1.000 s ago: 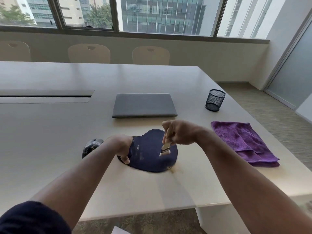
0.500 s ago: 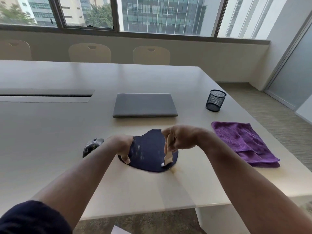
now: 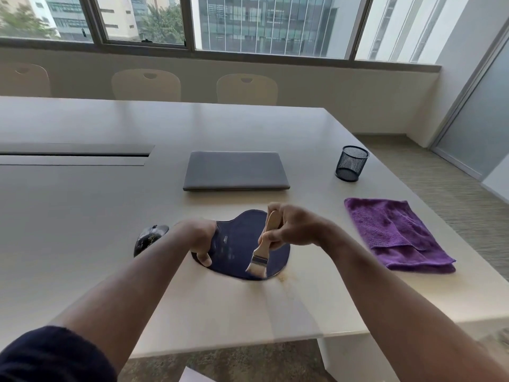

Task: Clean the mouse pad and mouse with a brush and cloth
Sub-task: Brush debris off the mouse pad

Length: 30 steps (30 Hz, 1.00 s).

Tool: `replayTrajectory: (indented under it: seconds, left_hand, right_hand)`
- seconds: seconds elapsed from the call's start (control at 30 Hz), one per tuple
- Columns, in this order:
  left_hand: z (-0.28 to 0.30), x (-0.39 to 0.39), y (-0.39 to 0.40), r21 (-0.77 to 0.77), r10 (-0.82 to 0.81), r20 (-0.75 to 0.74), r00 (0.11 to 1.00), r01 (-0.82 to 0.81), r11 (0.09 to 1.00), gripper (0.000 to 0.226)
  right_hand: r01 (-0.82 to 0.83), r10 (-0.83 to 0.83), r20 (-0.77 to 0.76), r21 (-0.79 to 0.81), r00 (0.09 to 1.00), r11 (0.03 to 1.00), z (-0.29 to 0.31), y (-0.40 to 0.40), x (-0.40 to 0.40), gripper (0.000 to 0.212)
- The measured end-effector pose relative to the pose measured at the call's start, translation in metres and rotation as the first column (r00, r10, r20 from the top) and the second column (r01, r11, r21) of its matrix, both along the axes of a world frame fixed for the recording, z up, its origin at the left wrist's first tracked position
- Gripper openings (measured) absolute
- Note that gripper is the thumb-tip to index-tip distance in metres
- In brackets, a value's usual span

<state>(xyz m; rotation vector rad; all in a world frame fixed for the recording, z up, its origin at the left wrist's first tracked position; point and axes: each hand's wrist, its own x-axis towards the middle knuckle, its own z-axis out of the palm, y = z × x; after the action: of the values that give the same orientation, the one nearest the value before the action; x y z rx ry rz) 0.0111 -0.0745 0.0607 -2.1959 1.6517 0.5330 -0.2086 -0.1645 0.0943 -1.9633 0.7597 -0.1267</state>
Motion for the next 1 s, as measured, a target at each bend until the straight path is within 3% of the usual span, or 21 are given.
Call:
replayTrajectory:
  seconds: [0.1, 0.27, 0.43, 0.57, 0.7, 0.8, 0.9, 1.0]
  left_hand:
    - [0.001, -0.001, 0.000, 0.002, -0.001, 0.006, 1.000, 0.001, 1.000, 0.076]
    - [0.002, -0.003, 0.000, 0.002, 0.001, 0.013, 1.000, -0.001, 1.000, 0.076]
    - [0.003, -0.004, -0.001, 0.022, -0.007, 0.037, 0.999, 0.007, 1.000, 0.077]
    - [0.003, -0.004, -0.002, 0.023, -0.005, 0.041, 0.999, 0.004, 1.000, 0.078]
    - [0.003, -0.004, 0.000, 0.014, -0.007, 0.039, 0.999, 0.007, 1.000, 0.077]
    - [0.003, -0.004, 0.000, 0.020, -0.010, 0.034, 0.999, 0.009, 1.000, 0.076]
    - [0.003, -0.005, -0.001, 0.027, -0.009, 0.037, 0.999, 0.008, 1.000, 0.077]
    - [0.003, -0.005, -0.002, 0.026, -0.007, 0.047, 0.999, 0.006, 1.000, 0.078]
  right_hand:
    - [-0.001, -0.002, -0.068, -0.035, 0.998, 0.999, -0.003, -0.003, -0.009, 0.027]
    - [0.022, -0.051, -0.119, -0.230, 0.992, 0.973, 0.008, -0.017, -0.023, 0.030]
    - [0.020, -0.022, -0.012, -0.170, 1.000, 0.985, 0.010, -0.012, -0.015, 0.030]
    - [-0.038, 0.028, -0.072, -0.136, 0.997, 0.990, 0.003, -0.004, -0.009, 0.029]
    - [-0.022, -0.044, -0.182, -0.347, 0.982, 0.938, 0.010, -0.014, -0.019, 0.029]
    - [0.041, -0.131, -0.150, -0.490, 0.980, 0.871, 0.019, -0.023, -0.026, 0.025]
    - [0.096, -0.138, -0.061, -0.451, 0.989, 0.887, 0.023, -0.023, -0.022, 0.028]
    - [0.066, -0.100, -0.072, -0.366, 0.992, 0.928, 0.019, -0.017, -0.015, 0.030]
